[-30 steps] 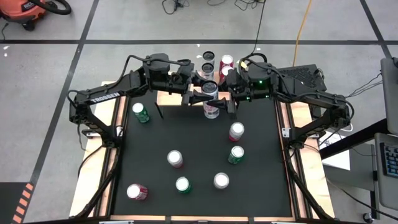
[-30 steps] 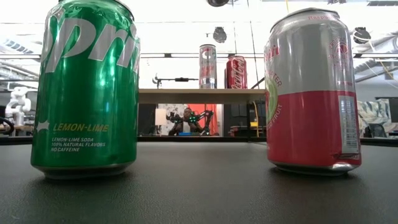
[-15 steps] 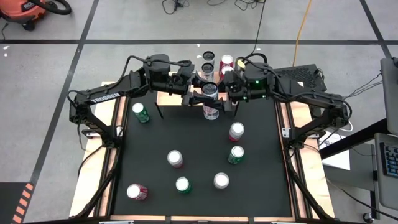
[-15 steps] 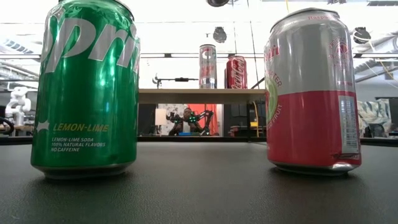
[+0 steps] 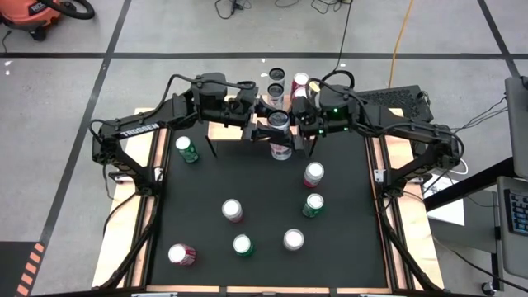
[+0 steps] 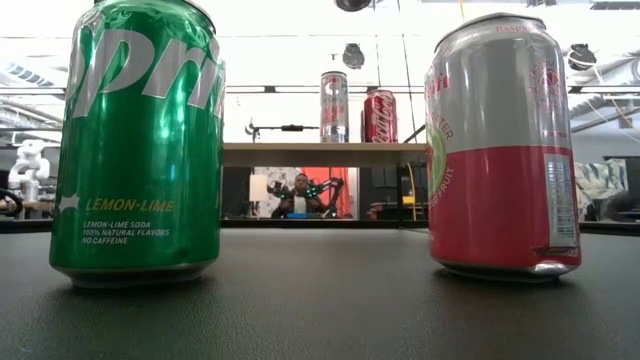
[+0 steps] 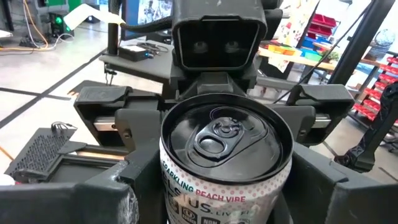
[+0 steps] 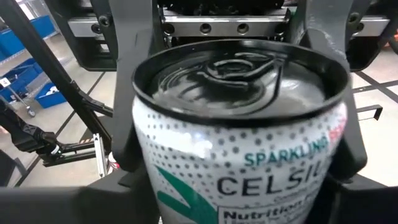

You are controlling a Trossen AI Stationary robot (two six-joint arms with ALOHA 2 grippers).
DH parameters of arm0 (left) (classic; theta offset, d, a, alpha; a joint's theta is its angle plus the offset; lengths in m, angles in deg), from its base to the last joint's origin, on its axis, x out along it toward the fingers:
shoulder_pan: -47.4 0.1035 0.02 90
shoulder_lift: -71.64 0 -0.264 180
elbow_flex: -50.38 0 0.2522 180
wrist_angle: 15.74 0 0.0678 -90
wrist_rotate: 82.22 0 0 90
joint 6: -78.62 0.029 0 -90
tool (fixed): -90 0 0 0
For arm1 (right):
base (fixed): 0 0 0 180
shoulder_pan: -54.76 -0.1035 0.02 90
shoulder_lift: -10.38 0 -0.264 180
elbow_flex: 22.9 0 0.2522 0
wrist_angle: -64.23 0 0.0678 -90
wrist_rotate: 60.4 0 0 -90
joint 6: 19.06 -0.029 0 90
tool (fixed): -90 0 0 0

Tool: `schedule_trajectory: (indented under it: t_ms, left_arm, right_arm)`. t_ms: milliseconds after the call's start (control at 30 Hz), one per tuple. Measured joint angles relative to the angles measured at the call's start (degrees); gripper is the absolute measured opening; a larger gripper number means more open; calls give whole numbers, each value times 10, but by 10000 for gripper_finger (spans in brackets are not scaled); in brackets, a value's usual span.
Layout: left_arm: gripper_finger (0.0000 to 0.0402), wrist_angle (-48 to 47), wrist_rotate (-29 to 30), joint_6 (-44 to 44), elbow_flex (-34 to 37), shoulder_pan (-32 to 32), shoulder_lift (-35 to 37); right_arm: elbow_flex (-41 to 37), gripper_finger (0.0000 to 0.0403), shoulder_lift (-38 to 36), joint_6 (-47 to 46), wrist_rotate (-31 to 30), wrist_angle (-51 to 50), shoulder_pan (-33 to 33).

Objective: Place canned beverage on shelf
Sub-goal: Put the white pink soda can aligned with the other white pink soda cans on the shelf

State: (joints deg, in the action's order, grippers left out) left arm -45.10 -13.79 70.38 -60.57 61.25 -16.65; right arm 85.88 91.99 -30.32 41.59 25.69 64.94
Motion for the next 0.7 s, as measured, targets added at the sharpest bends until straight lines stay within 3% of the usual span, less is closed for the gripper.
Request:
schedule_trajectory:
  t_ms: [167, 333, 700]
  left_arm:
    - [251, -13, -1, 0, 0, 0, 0]
    - [251, -16, -2, 0, 0, 0, 0]
    - [251, -15, 0, 0, 0, 0, 0]
  right_arm:
    - [0, 285, -4, -15, 2, -10, 0]
    - [0, 289, -4, -15, 16, -11, 0]
    - [0, 226, -4, 13, 15, -9, 1]
